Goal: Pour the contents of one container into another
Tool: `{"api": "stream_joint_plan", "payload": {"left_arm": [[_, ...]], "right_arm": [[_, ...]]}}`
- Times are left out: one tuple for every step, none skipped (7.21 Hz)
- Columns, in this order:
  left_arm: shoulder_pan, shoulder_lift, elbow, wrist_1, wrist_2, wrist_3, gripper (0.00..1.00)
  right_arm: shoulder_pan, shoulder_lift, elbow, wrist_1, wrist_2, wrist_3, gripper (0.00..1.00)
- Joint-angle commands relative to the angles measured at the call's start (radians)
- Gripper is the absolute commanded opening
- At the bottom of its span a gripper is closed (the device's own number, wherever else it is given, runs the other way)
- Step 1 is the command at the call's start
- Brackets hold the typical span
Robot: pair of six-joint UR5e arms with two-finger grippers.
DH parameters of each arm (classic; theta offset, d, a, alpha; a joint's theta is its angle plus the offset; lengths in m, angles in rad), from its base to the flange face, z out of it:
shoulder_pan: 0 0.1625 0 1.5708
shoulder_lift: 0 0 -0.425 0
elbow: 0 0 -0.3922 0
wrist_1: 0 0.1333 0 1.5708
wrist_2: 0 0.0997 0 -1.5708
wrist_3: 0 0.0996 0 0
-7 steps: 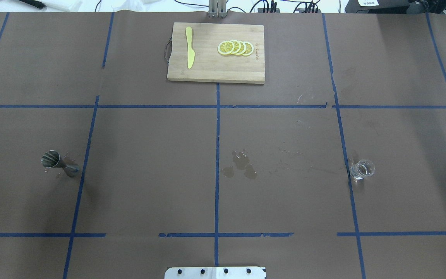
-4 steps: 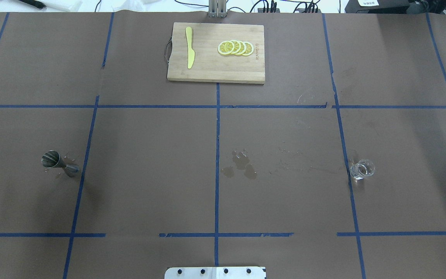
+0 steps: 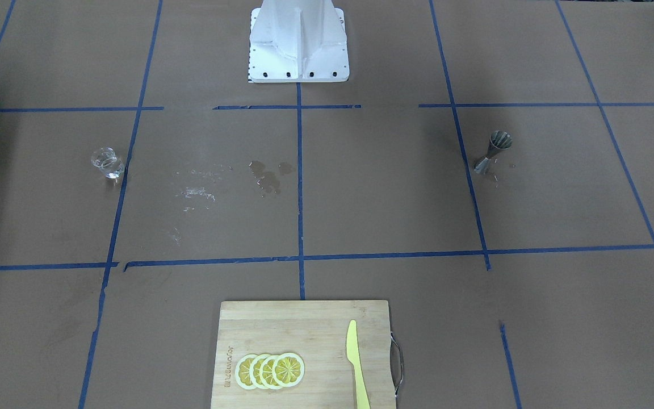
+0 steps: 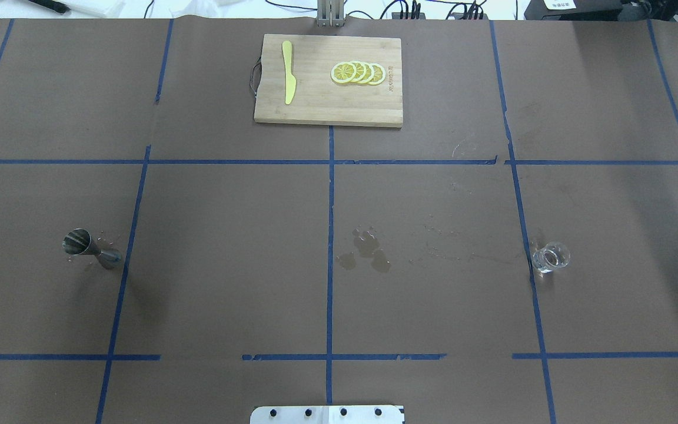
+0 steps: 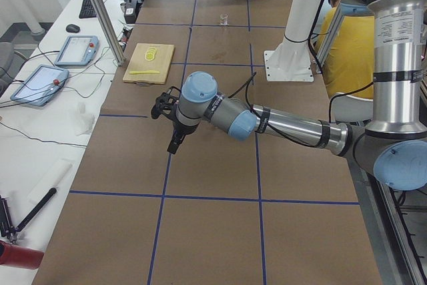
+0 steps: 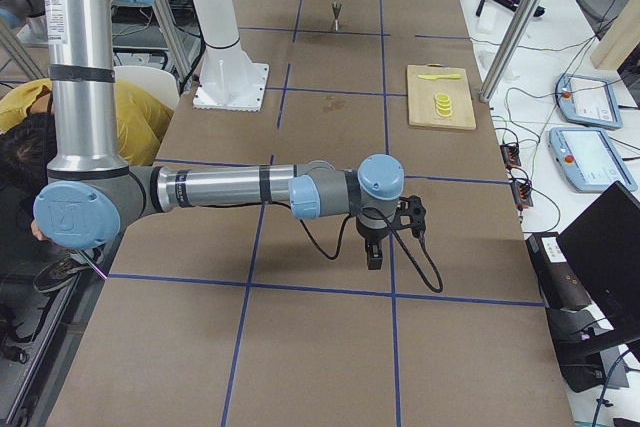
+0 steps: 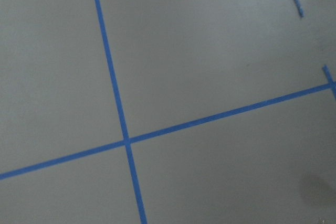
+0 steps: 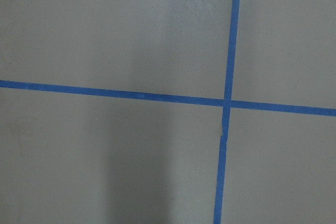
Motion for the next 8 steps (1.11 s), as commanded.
{"api": "stream_joint_plan", "payload": {"left_arm": [[0.172, -0.003, -0.016, -0.218, 0.126, -0.250, 1.00], [0.254, 0.000, -0.044, -0.254, 0.230, -0.379, 1.00], [0.363, 0.006, -0.093, -0.254, 0.354, -0.494, 1.00], [0.466, 0.010, -0.123, -0.254, 0.461, -0.613, 1.00], [0.599, 0.010, -0.153, -0.254, 0.601, -0.783, 1.00], [0.751, 0.020, -0.189, -0.251, 0.784, -0.923, 1.00], [0.801, 0.049, -0.234, -0.251, 0.841, -0.973, 0.99], [0.858, 0.077, -0.267, -0.251, 0.929, -1.001, 0.96]], "right_arm": [[-0.002, 0.002, -0.003, 0.002, 0.000, 0.001, 1.00], [-0.002, 0.002, 0.000, 0.002, 0.002, 0.001, 1.00], [-0.003, 0.003, 0.003, 0.002, 0.003, 0.001, 1.00], [-0.003, 0.003, 0.004, 0.002, 0.003, 0.001, 1.00], [-0.005, 0.005, 0.005, 0.003, 0.002, -0.001, 1.00], [-0.007, 0.011, 0.005, 0.003, 0.002, -0.001, 1.00], [-0.008, 0.011, 0.003, 0.003, 0.000, -0.001, 1.00], [-0.008, 0.012, 0.003, 0.003, 0.002, -0.001, 1.00]]}}
